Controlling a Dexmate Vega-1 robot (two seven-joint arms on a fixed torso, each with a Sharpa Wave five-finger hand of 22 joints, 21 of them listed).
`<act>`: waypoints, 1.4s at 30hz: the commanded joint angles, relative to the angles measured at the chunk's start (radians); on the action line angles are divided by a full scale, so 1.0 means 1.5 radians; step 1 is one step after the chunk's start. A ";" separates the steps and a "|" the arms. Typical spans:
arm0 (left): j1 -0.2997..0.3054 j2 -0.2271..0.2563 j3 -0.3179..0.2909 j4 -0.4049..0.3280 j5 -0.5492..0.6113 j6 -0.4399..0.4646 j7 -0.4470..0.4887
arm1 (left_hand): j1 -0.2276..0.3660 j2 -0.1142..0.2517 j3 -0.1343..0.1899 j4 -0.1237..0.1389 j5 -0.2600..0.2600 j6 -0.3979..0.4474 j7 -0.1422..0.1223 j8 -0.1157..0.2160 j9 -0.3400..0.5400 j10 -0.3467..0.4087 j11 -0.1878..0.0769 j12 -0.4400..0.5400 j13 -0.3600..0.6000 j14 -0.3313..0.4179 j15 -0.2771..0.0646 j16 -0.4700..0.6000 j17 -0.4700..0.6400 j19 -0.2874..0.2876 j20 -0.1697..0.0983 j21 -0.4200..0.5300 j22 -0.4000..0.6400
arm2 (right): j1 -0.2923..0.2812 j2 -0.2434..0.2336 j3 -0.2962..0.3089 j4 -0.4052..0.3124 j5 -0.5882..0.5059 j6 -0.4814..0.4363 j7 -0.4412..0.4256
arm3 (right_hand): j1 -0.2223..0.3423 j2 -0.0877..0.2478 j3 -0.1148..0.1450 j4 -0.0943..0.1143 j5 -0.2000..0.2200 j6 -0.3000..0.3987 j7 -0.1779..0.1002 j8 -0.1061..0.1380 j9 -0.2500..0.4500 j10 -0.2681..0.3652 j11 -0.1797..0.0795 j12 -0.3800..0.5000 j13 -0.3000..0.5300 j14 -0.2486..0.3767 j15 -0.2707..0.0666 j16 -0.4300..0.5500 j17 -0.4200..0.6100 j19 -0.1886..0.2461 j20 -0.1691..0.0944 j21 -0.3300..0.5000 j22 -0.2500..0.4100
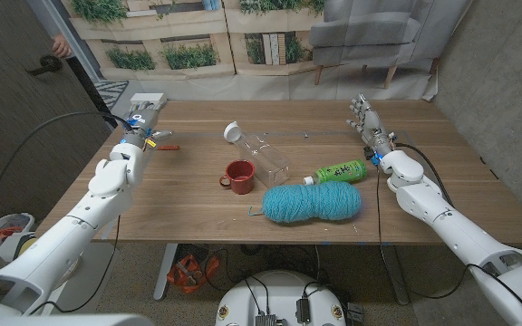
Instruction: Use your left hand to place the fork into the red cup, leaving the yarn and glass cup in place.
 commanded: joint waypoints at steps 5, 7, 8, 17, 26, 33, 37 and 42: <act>-0.001 0.015 -0.002 0.001 -0.005 -0.011 -0.023 | 0.002 -0.005 -0.009 0.003 -0.004 0.001 -0.007 -0.001 0.004 0.005 -0.002 -0.004 0.004 -0.001 0.002 -0.001 0.002 -0.004 0.001 -0.001 0.002 | -0.005 -0.003 -0.001 -0.008 -0.006 -0.009 -0.013 | 0.000 0.004 0.000 -0.002 0.000 0.003 -0.003 0.004 0.003 0.006 0.001 0.001 0.001 -0.003 -0.006 0.004 0.002 -0.001 0.001 0.003 0.001; -0.002 0.015 -0.001 0.002 -0.002 -0.008 -0.024 | 0.002 -0.005 -0.009 0.003 -0.004 0.001 -0.008 -0.001 0.004 0.005 -0.003 -0.004 0.004 -0.001 0.001 -0.001 0.002 -0.003 0.000 -0.001 0.002 | -0.004 -0.009 -0.006 -0.013 -0.022 -0.012 -0.023 | 0.000 0.004 0.000 -0.002 0.000 0.003 -0.004 0.004 0.003 0.007 0.003 0.001 0.001 -0.002 -0.005 0.004 0.002 -0.001 0.001 0.003 0.001; -0.003 0.015 -0.001 0.003 -0.001 -0.007 -0.025 | 0.002 -0.005 -0.010 0.003 -0.004 0.000 -0.007 -0.001 0.004 0.005 -0.002 -0.004 0.004 -0.001 0.001 -0.001 0.002 -0.003 0.002 -0.001 0.002 | -0.003 -0.013 -0.009 -0.016 -0.031 -0.014 -0.026 | 0.000 0.004 0.000 -0.002 0.000 0.003 -0.003 0.004 0.003 0.006 0.002 0.001 0.001 -0.002 -0.006 0.004 0.002 -0.001 0.001 0.003 0.001; -0.007 0.018 0.003 0.007 0.006 0.000 -0.039 | 0.011 -0.002 -0.010 0.003 -0.004 -0.001 -0.007 -0.003 0.004 0.007 -0.003 -0.005 0.004 0.000 0.001 -0.001 0.002 -0.003 0.002 -0.001 0.002 | -0.003 -0.014 -0.008 -0.018 -0.029 -0.016 -0.027 | 0.000 0.005 0.001 -0.003 0.000 0.003 -0.003 0.004 0.003 0.007 0.001 0.001 0.001 -0.002 -0.006 0.004 0.002 -0.001 0.002 0.003 0.001; -0.007 0.019 0.007 0.003 0.016 0.011 -0.053 | 0.022 0.008 -0.009 0.004 -0.003 -0.004 0.002 -0.005 0.004 0.007 0.003 -0.006 0.005 0.000 0.008 -0.001 0.002 -0.002 0.010 -0.001 0.002 | -0.009 -0.017 -0.004 -0.027 -0.026 -0.019 -0.032 | 0.000 0.006 0.001 -0.003 0.000 0.005 -0.003 0.004 0.003 0.008 0.001 0.001 0.001 -0.001 -0.006 0.004 0.002 -0.001 0.002 0.003 0.001; -0.018 0.020 0.014 0.014 0.020 0.012 -0.075 | 0.028 0.014 -0.011 0.005 -0.003 -0.006 0.002 -0.006 0.004 0.008 0.001 -0.007 0.005 0.000 0.009 -0.001 0.002 -0.002 0.009 -0.001 0.002 | -0.015 -0.024 -0.003 -0.038 -0.029 -0.021 -0.037 | 0.000 0.007 0.001 -0.004 0.000 0.007 -0.004 0.004 0.003 0.010 0.000 0.002 0.001 -0.001 -0.006 0.004 0.002 0.000 0.002 0.003 0.001; -0.024 0.019 0.018 0.017 0.022 0.018 -0.092 | 0.029 0.014 -0.014 0.006 -0.004 -0.009 0.002 -0.007 0.004 0.007 0.003 -0.008 0.005 0.000 0.009 -0.002 0.002 -0.003 0.007 -0.001 0.002 | -0.018 -0.026 -0.001 -0.043 -0.028 -0.024 -0.039 | 0.000 0.007 0.001 -0.004 0.000 0.007 -0.004 0.004 0.003 0.010 0.001 0.002 0.001 -0.001 -0.006 0.005 0.002 0.000 0.002 0.003 0.001; -0.037 0.018 0.027 0.033 0.029 0.017 -0.110 | 0.029 0.015 -0.018 0.008 -0.004 -0.010 0.002 -0.008 0.004 0.008 0.002 -0.009 0.006 -0.001 0.009 -0.002 0.002 -0.004 0.007 -0.001 0.002 | -0.018 -0.025 0.000 -0.043 -0.026 -0.026 -0.041 | -0.001 0.008 0.001 -0.003 0.001 0.007 -0.004 0.004 0.003 0.010 0.001 0.002 0.001 0.000 -0.007 0.005 0.002 0.001 0.002 0.003 0.001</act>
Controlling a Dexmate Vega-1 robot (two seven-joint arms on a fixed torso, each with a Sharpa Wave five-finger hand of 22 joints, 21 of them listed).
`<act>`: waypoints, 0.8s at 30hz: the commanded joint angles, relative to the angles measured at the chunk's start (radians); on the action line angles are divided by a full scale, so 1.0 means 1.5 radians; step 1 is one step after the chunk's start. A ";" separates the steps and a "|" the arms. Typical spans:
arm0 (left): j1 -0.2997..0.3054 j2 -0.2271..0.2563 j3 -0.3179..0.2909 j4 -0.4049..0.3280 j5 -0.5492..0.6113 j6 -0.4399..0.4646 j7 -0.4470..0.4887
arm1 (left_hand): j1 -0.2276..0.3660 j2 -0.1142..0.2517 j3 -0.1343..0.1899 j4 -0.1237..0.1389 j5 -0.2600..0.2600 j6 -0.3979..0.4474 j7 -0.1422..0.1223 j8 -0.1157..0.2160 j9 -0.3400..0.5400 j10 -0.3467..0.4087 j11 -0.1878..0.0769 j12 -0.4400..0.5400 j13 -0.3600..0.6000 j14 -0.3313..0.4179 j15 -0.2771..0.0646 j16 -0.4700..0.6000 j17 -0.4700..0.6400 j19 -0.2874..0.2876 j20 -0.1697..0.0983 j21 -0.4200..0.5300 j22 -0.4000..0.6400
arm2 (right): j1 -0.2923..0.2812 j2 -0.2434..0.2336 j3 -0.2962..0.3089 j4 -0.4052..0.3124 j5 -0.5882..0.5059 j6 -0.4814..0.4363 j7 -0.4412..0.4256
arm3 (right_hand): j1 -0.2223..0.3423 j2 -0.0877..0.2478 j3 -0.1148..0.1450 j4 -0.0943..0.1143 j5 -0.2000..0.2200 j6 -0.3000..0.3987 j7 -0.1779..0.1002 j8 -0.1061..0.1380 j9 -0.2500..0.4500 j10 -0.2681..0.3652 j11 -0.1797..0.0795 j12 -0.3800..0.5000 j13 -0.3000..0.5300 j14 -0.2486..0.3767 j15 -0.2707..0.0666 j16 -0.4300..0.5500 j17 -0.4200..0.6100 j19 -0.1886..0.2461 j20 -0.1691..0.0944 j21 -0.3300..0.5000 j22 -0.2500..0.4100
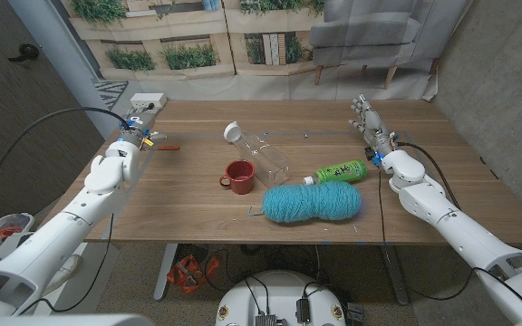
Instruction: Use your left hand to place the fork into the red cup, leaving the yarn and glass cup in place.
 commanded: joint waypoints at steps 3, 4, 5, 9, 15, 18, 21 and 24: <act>-0.024 -0.004 0.016 0.028 0.012 0.005 -0.041 | 0.001 0.006 -0.008 0.004 -0.002 -0.001 -0.002 -0.002 0.001 0.006 0.000 -0.001 0.003 -0.005 -0.008 -0.004 0.002 -0.004 -0.002 -0.002 0.002 | -0.003 -0.004 0.002 -0.006 0.000 -0.005 -0.005 | 0.001 0.006 0.001 -0.002 0.001 0.004 0.000 0.004 0.003 0.005 0.000 0.002 0.001 0.002 -0.005 0.006 0.003 0.001 0.001 0.004 0.001; -0.026 -0.005 0.016 0.031 0.012 0.006 -0.044 | 0.001 0.006 -0.009 0.004 -0.002 0.000 -0.001 -0.002 0.001 0.007 -0.001 -0.001 0.003 -0.006 -0.011 -0.004 0.002 -0.005 -0.006 -0.002 0.002 | -0.001 -0.003 0.002 -0.005 -0.001 -0.005 -0.005 | 0.000 0.006 0.001 -0.002 0.001 0.004 0.000 0.004 0.003 0.006 -0.001 0.002 0.001 0.002 -0.005 0.006 0.003 0.001 0.001 0.004 0.001; -0.026 -0.006 0.016 0.031 0.013 0.009 -0.047 | 0.001 0.006 -0.010 0.004 -0.002 -0.001 0.000 -0.002 0.001 0.007 0.000 -0.001 0.003 -0.007 -0.013 -0.004 0.001 -0.005 -0.006 -0.002 0.002 | 0.001 -0.002 0.002 -0.003 -0.001 -0.004 -0.004 | 0.000 0.006 0.001 -0.002 0.001 0.004 0.000 0.004 0.003 0.006 0.000 0.002 0.001 0.003 -0.005 0.006 0.003 0.001 0.000 0.004 0.001; -0.028 -0.007 0.017 0.033 0.015 0.005 -0.045 | 0.001 0.007 -0.014 0.005 -0.002 0.000 0.002 -0.002 0.001 0.010 0.000 -0.001 0.004 -0.014 -0.021 -0.007 0.001 -0.010 -0.023 -0.004 0.001 | 0.004 -0.001 0.001 0.000 -0.003 -0.003 -0.004 | 0.000 0.007 0.001 -0.002 0.001 0.004 0.001 0.004 0.003 0.006 0.000 0.002 0.001 0.003 -0.006 0.006 0.003 0.002 0.000 0.004 0.001; -0.035 -0.012 0.020 0.043 0.017 0.003 -0.047 | 0.003 0.007 -0.019 0.005 -0.002 0.002 0.001 -0.001 0.001 0.013 -0.002 -0.001 0.004 -0.018 -0.028 -0.008 0.000 -0.012 -0.037 -0.004 0.001 | 0.010 0.001 -0.001 0.005 -0.004 -0.005 -0.005 | 0.001 0.007 0.002 -0.002 0.001 0.004 0.000 0.004 0.003 0.007 0.002 0.002 0.001 0.003 -0.006 0.006 0.003 0.002 0.000 0.004 0.001; -0.039 -0.014 0.022 0.051 0.018 0.002 -0.049 | 0.004 0.007 -0.020 0.005 -0.001 0.002 0.003 -0.002 0.001 0.014 -0.001 -0.002 0.005 -0.018 -0.027 -0.008 0.000 -0.013 -0.037 -0.004 0.000 | 0.013 0.002 -0.002 0.008 -0.005 -0.006 -0.004 | 0.001 0.007 0.002 -0.002 0.001 0.004 0.000 0.004 0.003 0.007 0.000 0.002 0.001 0.003 -0.005 0.006 0.003 0.002 0.000 0.004 0.001; -0.045 -0.017 0.026 0.063 0.023 0.000 -0.045 | 0.005 0.008 -0.021 0.004 -0.001 0.003 0.002 -0.001 0.001 0.013 0.001 -0.003 0.005 -0.019 -0.025 -0.008 -0.001 -0.013 -0.038 -0.004 0.000 | 0.016 0.004 -0.004 0.011 -0.005 -0.008 -0.002 | 0.001 0.007 0.002 -0.003 0.001 0.004 0.000 0.004 0.003 0.007 0.000 0.002 0.001 0.003 -0.006 0.006 0.003 0.002 0.000 0.004 0.001; -0.053 -0.018 0.031 0.077 0.025 -0.007 -0.047 | 0.006 0.009 -0.022 0.004 -0.001 0.003 0.003 -0.001 0.001 0.012 0.000 -0.004 0.005 -0.018 -0.022 -0.007 -0.001 -0.013 -0.036 -0.004 0.000 | 0.020 0.006 -0.006 0.016 -0.006 -0.008 0.000 | 0.001 0.007 0.002 -0.003 0.001 0.004 0.000 0.004 0.003 0.007 0.000 0.002 0.001 0.003 -0.007 0.005 0.003 0.002 -0.001 0.004 0.001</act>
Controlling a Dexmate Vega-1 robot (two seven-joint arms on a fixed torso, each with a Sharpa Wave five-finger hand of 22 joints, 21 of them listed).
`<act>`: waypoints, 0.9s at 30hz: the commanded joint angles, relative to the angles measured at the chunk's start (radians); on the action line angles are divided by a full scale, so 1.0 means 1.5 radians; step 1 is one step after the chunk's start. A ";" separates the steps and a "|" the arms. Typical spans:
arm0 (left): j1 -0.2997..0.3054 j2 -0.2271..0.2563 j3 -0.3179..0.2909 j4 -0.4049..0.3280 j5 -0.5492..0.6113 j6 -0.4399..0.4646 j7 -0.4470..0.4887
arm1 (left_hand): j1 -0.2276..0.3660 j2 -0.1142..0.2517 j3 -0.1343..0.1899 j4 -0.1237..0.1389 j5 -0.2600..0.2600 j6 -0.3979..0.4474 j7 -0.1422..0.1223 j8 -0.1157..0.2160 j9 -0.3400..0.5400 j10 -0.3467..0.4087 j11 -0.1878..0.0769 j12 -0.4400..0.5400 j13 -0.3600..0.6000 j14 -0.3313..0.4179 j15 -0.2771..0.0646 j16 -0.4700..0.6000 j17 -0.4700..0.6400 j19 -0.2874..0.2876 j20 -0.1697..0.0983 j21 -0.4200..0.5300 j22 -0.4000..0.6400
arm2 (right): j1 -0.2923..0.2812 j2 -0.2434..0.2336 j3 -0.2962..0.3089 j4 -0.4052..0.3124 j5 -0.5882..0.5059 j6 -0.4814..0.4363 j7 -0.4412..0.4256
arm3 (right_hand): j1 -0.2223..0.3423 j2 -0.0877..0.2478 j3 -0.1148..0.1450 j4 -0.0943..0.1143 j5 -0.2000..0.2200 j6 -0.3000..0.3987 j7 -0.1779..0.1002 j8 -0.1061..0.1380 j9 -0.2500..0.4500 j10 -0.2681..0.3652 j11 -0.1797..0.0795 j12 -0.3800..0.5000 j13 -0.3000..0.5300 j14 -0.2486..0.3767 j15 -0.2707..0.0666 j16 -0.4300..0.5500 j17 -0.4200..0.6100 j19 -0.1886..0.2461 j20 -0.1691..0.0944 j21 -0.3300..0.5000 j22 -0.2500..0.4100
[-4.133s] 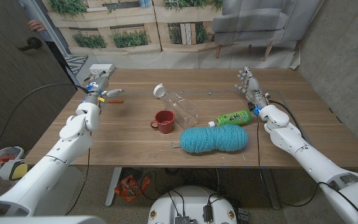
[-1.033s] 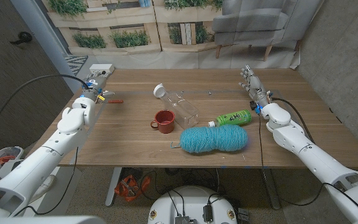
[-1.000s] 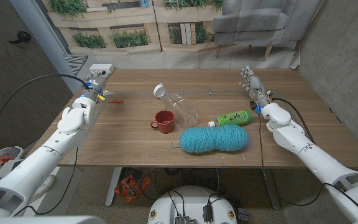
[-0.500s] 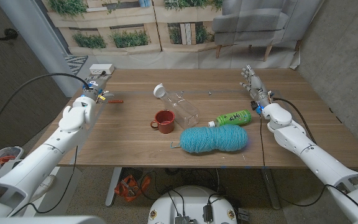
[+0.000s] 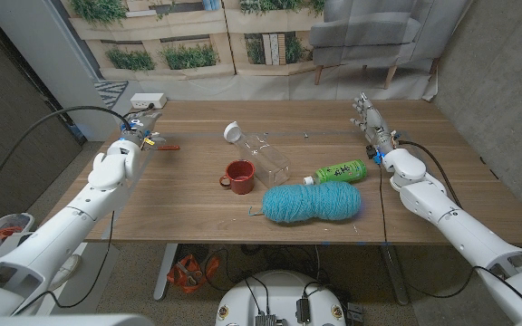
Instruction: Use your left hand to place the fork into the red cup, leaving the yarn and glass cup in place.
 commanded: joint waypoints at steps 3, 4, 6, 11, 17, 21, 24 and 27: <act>-0.029 -0.013 0.016 0.050 0.010 -0.015 -0.006 | 0.005 0.004 -0.003 0.000 -0.002 0.001 0.001 -0.002 0.001 0.005 0.000 -0.004 0.003 0.002 0.004 -0.001 -0.001 -0.002 0.000 0.000 0.000 | 0.015 0.007 -0.007 0.017 -0.004 -0.005 0.006 | 0.001 0.002 0.002 -0.003 0.001 0.004 0.000 0.004 0.003 0.005 0.001 0.002 0.001 0.003 -0.006 0.003 0.002 0.002 0.000 0.004 0.001; -0.030 -0.013 0.017 0.053 0.011 -0.016 -0.006 | 0.005 0.004 -0.003 0.000 -0.001 0.000 0.002 -0.002 0.001 0.005 0.000 -0.004 0.003 0.002 0.004 -0.001 -0.001 -0.002 0.000 0.000 0.000 | 0.016 0.008 -0.008 0.018 -0.004 -0.004 0.007 | 0.001 0.002 0.002 -0.003 0.001 0.004 0.000 0.004 0.003 0.006 0.001 0.002 0.001 0.003 -0.007 0.003 0.002 0.002 0.000 0.004 0.001; -0.032 -0.015 0.016 0.057 0.010 -0.018 -0.006 | 0.006 0.005 -0.004 0.000 -0.001 0.003 0.003 -0.001 0.001 0.008 0.000 -0.003 0.003 0.002 0.004 -0.001 -0.001 -0.002 0.000 0.000 0.000 | 0.018 0.009 -0.009 0.021 -0.005 -0.002 0.008 | 0.001 0.002 0.002 -0.003 0.001 0.004 0.000 0.004 0.003 0.006 0.000 0.002 0.001 0.003 -0.007 0.003 0.002 0.002 0.000 0.004 0.001; -0.035 -0.022 0.016 0.065 0.009 -0.018 -0.009 | 0.007 0.006 -0.006 0.000 -0.002 0.005 0.001 0.000 0.001 0.015 0.000 -0.001 0.004 0.005 0.006 0.001 -0.001 -0.001 -0.001 0.001 0.000 | 0.020 0.010 -0.009 0.024 -0.004 -0.003 0.010 | 0.001 0.002 0.002 -0.004 0.000 0.004 0.000 0.004 0.003 0.006 0.001 0.002 0.001 0.004 -0.007 0.003 0.002 0.002 0.000 0.004 0.001; -0.038 -0.024 0.018 0.073 0.006 -0.029 -0.011 | 0.010 0.007 -0.009 -0.001 -0.001 0.018 -0.001 0.004 0.001 0.028 0.001 0.002 0.003 0.012 0.006 0.003 -0.001 0.002 -0.001 0.002 0.000 | 0.021 0.010 -0.009 0.024 -0.003 -0.007 0.009 | 0.001 0.001 0.001 -0.004 0.000 0.004 0.000 0.004 0.003 0.006 0.001 0.002 0.001 0.003 -0.006 0.002 0.002 0.002 0.000 0.003 0.001; -0.041 -0.025 0.021 0.077 0.007 -0.035 -0.015 | 0.013 0.008 -0.010 -0.001 -0.001 0.020 -0.001 0.004 0.001 0.039 -0.005 0.006 0.003 0.015 0.005 0.004 -0.001 0.003 -0.001 0.002 0.000 | 0.022 0.010 -0.009 0.025 -0.004 -0.007 0.009 | 0.000 0.002 0.001 -0.004 0.000 0.004 0.000 0.004 0.003 0.006 0.001 0.002 0.001 0.003 -0.007 0.002 0.002 0.002 0.000 0.003 0.001; -0.044 -0.027 0.022 0.081 0.007 -0.037 -0.018 | 0.015 0.008 -0.012 -0.002 -0.002 0.022 -0.003 0.004 0.001 0.053 -0.008 0.010 0.003 0.018 0.003 0.004 -0.001 0.003 0.000 0.002 0.000 | 0.022 0.009 -0.010 0.025 -0.005 -0.008 0.009 | 0.000 0.002 0.001 -0.004 0.000 0.004 0.000 0.003 0.003 0.006 0.002 0.001 0.001 0.003 -0.006 0.002 0.002 0.002 0.000 0.003 0.001; -0.047 -0.028 0.022 0.086 0.004 -0.042 -0.020 | 0.016 0.007 -0.015 -0.001 -0.002 0.025 -0.006 0.004 0.001 0.075 -0.012 0.016 0.003 0.026 0.000 0.006 -0.002 0.004 0.000 0.002 0.000 | 0.021 0.010 -0.009 0.024 -0.003 -0.010 0.008 | 0.001 0.002 0.001 -0.004 0.000 0.004 0.001 0.003 0.003 0.005 0.001 0.001 0.001 0.003 -0.006 0.002 0.002 0.002 0.000 0.003 0.001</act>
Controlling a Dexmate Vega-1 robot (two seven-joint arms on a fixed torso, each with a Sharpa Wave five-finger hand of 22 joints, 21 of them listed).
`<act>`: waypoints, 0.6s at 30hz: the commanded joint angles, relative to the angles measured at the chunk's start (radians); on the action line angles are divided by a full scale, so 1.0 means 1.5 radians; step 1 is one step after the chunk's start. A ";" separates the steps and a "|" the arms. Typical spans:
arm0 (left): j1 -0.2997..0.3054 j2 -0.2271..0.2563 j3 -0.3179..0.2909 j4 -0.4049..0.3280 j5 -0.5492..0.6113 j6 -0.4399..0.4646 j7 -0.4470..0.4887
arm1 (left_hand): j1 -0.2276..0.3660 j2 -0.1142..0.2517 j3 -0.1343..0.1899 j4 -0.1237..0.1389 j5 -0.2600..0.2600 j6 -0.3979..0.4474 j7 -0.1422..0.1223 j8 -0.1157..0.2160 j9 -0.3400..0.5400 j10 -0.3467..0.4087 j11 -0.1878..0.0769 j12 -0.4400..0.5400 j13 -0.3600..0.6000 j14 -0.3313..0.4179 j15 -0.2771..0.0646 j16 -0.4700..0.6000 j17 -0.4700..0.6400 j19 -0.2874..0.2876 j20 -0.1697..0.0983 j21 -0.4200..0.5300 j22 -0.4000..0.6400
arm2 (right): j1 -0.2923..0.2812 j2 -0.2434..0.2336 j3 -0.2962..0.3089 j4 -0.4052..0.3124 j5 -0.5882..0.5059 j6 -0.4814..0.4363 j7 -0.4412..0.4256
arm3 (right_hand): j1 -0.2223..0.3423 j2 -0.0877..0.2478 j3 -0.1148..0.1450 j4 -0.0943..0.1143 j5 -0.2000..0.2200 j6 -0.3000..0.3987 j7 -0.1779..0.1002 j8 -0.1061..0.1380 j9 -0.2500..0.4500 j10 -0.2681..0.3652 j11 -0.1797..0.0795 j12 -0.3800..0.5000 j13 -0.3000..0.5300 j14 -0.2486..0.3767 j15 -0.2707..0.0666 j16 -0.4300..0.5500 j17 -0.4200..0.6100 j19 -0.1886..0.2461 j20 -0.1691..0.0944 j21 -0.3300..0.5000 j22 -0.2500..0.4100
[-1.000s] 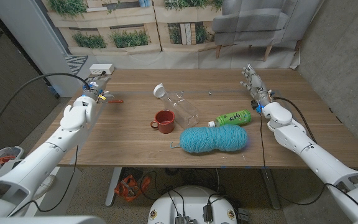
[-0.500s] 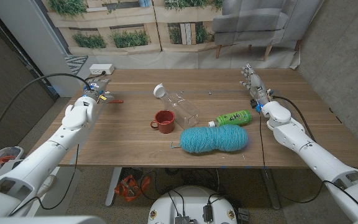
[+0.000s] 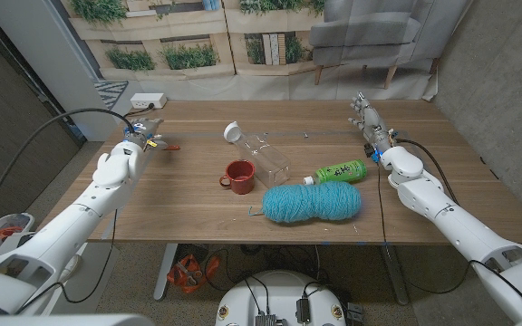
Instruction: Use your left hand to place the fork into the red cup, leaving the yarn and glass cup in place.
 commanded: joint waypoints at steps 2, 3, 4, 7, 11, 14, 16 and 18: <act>-0.014 -0.008 0.003 0.021 -0.009 -0.019 -0.015 | 0.007 -0.003 -0.007 0.000 -0.002 0.009 -0.005 0.004 0.001 0.033 -0.003 0.012 0.003 0.011 -0.003 0.007 0.002 0.006 -0.001 0.003 0.000 | 0.003 0.001 -0.002 0.003 0.000 -0.004 0.002 | 0.000 0.002 0.001 -0.005 0.000 0.004 0.000 0.003 0.003 0.005 0.002 0.001 0.001 0.003 -0.007 0.002 0.002 0.002 0.000 0.003 0.001; -0.016 -0.007 0.005 0.023 -0.008 -0.023 -0.015 | 0.007 -0.003 -0.008 0.000 -0.002 0.009 -0.006 0.004 0.001 0.035 -0.004 0.012 0.003 0.012 -0.004 0.007 0.002 0.009 -0.002 0.004 0.000 | 0.003 0.001 -0.002 0.002 0.000 -0.004 0.001 | 0.000 0.002 0.001 -0.005 0.000 0.004 0.000 0.003 0.003 0.005 0.002 0.001 0.001 0.003 -0.007 0.002 0.002 0.002 0.000 0.003 0.001; -0.016 -0.006 0.006 0.023 -0.007 -0.024 -0.016 | 0.007 -0.003 -0.008 0.000 -0.002 0.009 -0.005 0.004 0.001 0.036 -0.004 0.012 0.003 0.013 -0.003 0.007 0.002 0.009 -0.002 0.004 0.000 | 0.003 0.001 -0.003 0.003 -0.001 -0.003 0.003 | 0.000 0.002 0.001 -0.005 0.000 0.004 0.000 0.003 0.003 0.005 0.001 0.001 0.001 0.003 -0.007 0.002 0.002 0.002 0.000 0.003 0.001; -0.019 -0.006 0.006 0.025 -0.007 -0.030 -0.015 | 0.010 -0.003 -0.009 -0.001 -0.002 0.013 -0.008 0.005 0.001 0.048 -0.005 0.014 0.002 0.020 -0.006 0.009 0.001 0.013 -0.003 0.005 0.000 | 0.005 0.003 -0.003 0.006 0.000 -0.003 0.004 | 0.001 0.002 0.001 -0.005 0.000 0.004 0.000 0.003 0.003 0.005 0.001 0.001 0.001 0.003 -0.006 0.002 0.002 0.002 0.000 0.003 0.001; -0.021 -0.007 0.007 0.027 -0.006 -0.031 -0.014 | 0.013 -0.003 -0.011 -0.002 -0.002 0.017 -0.009 0.005 0.001 0.057 0.002 0.015 0.000 0.026 -0.007 0.010 0.001 0.016 -0.004 0.005 0.000 | 0.007 0.004 -0.004 0.007 0.001 -0.005 0.006 | 0.000 0.002 0.001 -0.005 0.000 0.004 0.000 0.003 0.003 0.006 0.000 0.001 0.001 0.003 -0.006 0.002 0.002 0.002 0.000 0.003 0.001; -0.021 -0.008 0.008 0.029 -0.005 -0.032 -0.014 | 0.015 -0.002 -0.011 -0.002 -0.002 0.017 -0.008 0.005 0.001 0.055 0.001 0.013 0.000 0.026 -0.006 0.009 0.001 0.016 -0.003 0.005 0.000 | 0.008 0.005 -0.005 0.009 -0.001 -0.004 0.007 | 0.000 0.002 0.002 -0.005 0.000 0.004 0.000 0.003 0.003 0.006 0.001 0.001 0.001 0.003 -0.006 0.002 0.002 0.002 0.000 0.003 0.001; -0.022 -0.009 0.009 0.031 -0.004 -0.032 -0.015 | 0.016 -0.002 -0.011 -0.002 -0.002 0.018 -0.008 0.005 0.001 0.052 0.002 0.010 -0.001 0.026 -0.005 0.009 0.001 0.016 -0.003 0.005 0.000 | 0.009 0.005 -0.005 0.009 -0.001 -0.004 0.006 | 0.000 0.003 0.002 -0.005 0.000 0.004 0.000 0.003 0.003 0.006 0.000 0.001 0.001 0.003 -0.006 0.002 0.002 0.002 0.000 0.003 0.001; -0.024 -0.009 0.010 0.033 -0.004 -0.034 -0.017 | 0.018 -0.001 -0.012 -0.002 -0.002 0.018 -0.008 0.005 0.001 0.050 0.002 0.008 -0.002 0.026 -0.005 0.008 0.001 0.016 -0.003 0.004 0.000 | 0.009 0.005 -0.006 0.009 -0.001 -0.006 0.006 | 0.000 0.003 0.002 -0.005 0.000 0.004 -0.001 0.003 0.003 0.006 0.001 0.001 0.001 0.003 -0.007 0.002 0.002 0.002 0.000 0.003 0.001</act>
